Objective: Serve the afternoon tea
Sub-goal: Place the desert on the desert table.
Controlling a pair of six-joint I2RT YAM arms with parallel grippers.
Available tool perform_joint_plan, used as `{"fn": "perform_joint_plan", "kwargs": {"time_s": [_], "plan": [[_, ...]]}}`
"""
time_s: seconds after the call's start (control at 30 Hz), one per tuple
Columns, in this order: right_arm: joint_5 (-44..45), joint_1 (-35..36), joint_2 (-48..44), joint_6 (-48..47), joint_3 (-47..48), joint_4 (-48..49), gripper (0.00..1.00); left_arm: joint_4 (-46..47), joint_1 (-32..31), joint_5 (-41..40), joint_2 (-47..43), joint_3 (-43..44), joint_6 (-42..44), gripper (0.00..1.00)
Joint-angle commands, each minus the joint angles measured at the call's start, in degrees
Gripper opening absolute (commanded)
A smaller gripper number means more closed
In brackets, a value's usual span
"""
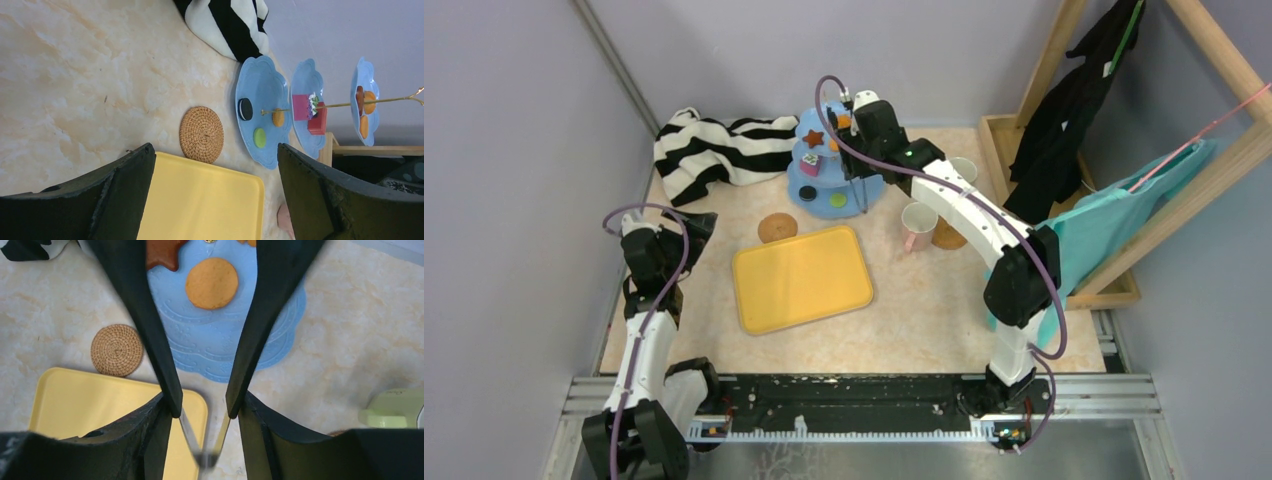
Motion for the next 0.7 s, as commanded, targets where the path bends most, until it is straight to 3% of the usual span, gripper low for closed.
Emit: {"fn": "perform_joint_plan", "kwargs": {"time_s": [0.0,0.33,0.67], "plan": [[-0.41,-0.87,-0.28,-0.41,3.89,1.87,0.49,1.83,0.46,0.83,-0.34,-0.52,0.0,0.96],[-1.95,-0.87,-2.56,-0.55,1.52,3.58,0.45,1.9,0.55,0.82,-0.34,-0.57,-0.04,0.96],[-3.79,-0.54,-10.13,1.4,-10.29,9.44,0.44,1.96,0.63,0.63,-0.24,-0.73,0.06,0.96]]}}
